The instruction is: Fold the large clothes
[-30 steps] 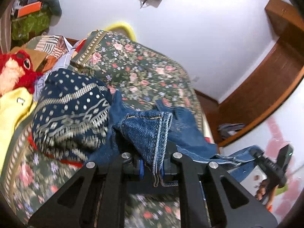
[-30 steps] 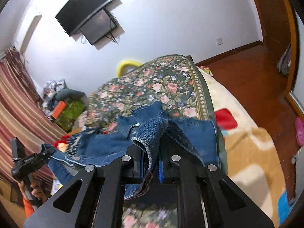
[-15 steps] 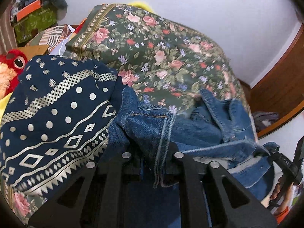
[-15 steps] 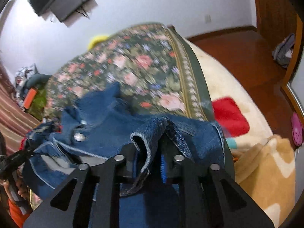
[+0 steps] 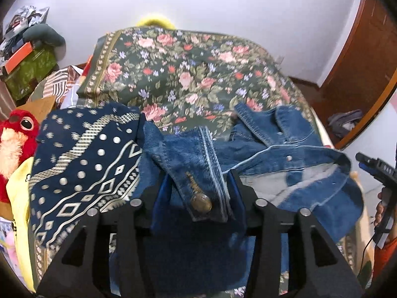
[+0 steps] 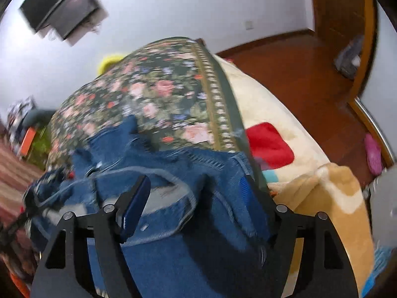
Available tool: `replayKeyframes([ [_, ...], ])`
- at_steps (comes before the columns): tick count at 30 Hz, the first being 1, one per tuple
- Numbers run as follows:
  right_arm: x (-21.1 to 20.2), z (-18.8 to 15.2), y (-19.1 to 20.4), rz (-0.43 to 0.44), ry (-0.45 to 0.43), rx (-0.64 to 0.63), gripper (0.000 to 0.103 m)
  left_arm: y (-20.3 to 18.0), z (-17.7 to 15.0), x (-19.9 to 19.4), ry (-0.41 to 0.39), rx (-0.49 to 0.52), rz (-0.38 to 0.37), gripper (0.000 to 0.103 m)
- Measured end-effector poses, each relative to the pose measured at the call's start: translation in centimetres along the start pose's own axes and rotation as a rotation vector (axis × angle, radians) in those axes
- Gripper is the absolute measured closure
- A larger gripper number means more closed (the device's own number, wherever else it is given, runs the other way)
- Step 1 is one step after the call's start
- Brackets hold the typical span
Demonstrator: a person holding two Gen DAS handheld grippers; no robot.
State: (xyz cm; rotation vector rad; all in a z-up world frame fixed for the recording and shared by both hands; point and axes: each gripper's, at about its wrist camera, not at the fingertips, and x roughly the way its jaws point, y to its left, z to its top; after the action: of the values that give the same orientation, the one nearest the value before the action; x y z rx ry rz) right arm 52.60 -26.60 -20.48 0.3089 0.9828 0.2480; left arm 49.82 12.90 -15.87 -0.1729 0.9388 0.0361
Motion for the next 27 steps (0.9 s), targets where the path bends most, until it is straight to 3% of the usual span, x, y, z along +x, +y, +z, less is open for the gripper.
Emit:
replayKeyframes([
  [2,-1.0,-0.6,0.7,0.026,0.012,-0.031,0.029,-0.1,-0.3,-1.5,-0.034,0.002,0.001,0.047],
  [6,-1.9,-2.8,2.6,0.059,0.049,-0.112,0.024,-1.2,-1.4,-3.3,-0.042,0.046,-0.013,0.043],
  [11,-1.2,-5.6,4.8,0.085,0.124,-0.211,0.024,-4.0,-4.7,-2.2,0.045,0.153,-0.037,0.036],
  [18,1.2,-8.2,6.8,0.092,0.216,-0.301,0.024,-8.0,-8.2,2.8,0.170,0.278,-0.024,0.036],
  [22,3.7,-8.8,7.4,0.058,0.256,-0.367,0.024,-8.8,-7.4,5.0,0.175,0.281,-0.010,0.036],
  [27,6.3,-6.6,8.0,0.056,0.247,-0.355,0.024,-7.6,-3.4,7.4,0.164,0.216,0.033,0.036],
])
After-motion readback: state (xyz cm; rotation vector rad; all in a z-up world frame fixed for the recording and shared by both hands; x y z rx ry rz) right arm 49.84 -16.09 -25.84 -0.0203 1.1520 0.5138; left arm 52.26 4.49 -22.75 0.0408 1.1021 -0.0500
